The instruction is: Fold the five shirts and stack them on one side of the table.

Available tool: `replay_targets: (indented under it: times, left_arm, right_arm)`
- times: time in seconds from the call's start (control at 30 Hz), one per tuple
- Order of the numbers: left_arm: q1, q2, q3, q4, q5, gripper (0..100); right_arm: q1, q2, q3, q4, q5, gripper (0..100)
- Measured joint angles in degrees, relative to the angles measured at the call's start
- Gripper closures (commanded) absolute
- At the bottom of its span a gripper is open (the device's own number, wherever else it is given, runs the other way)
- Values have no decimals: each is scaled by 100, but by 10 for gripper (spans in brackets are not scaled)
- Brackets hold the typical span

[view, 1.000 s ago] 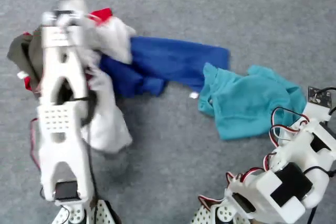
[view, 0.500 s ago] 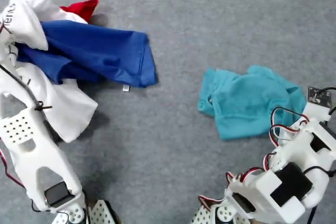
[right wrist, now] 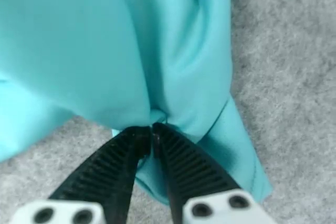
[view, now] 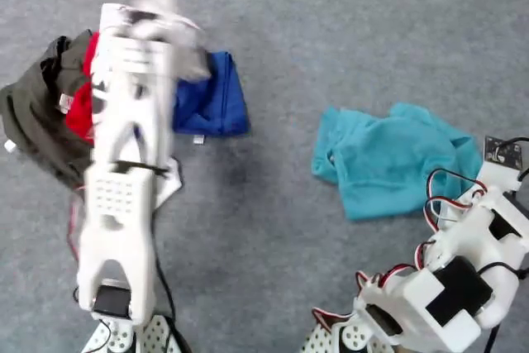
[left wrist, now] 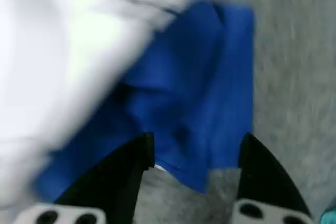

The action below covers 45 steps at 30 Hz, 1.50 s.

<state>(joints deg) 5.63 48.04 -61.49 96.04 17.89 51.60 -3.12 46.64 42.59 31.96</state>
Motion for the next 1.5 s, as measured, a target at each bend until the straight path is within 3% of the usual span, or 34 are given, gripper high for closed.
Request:
replay_targets:
  times: [0.17,0.27,0.37,0.5,0.67,0.8,0.97,1.17,1.37,1.5]
  left_arm:
    - [281,809,888,-774,466,737]
    - [281,1002,800,-818,677,826]
    - [220,1152,527,-818,738,980]
    - [-105,1204,9,-686,589,976]
    - [-1011,1284,-1433,229,0,972]
    - [-1943,1275,-2813,422,-651,971]
    - [-3420,958,-2919,440,-1275,971]
    - [-4967,677,-2919,440,-1354,969]
    - [-4905,633,-2919,440,-1354,786]
    - [-4246,325,-2664,440,-1354,781]
  right_arm:
    - [0,0,0,-9,0,985]
    - [0,0,0,-9,0,985]
    - [0,0,0,-9,0,985]
    - [0,0,0,-9,0,985]
    - [0,0,0,-9,0,985]
    - [0,0,0,-9,0,985]
    - [0,0,0,-9,0,985]
    - [0,0,0,-9,0,985]
    - [0,0,0,-9,0,985]
    - [0,0,0,-9,0,985]
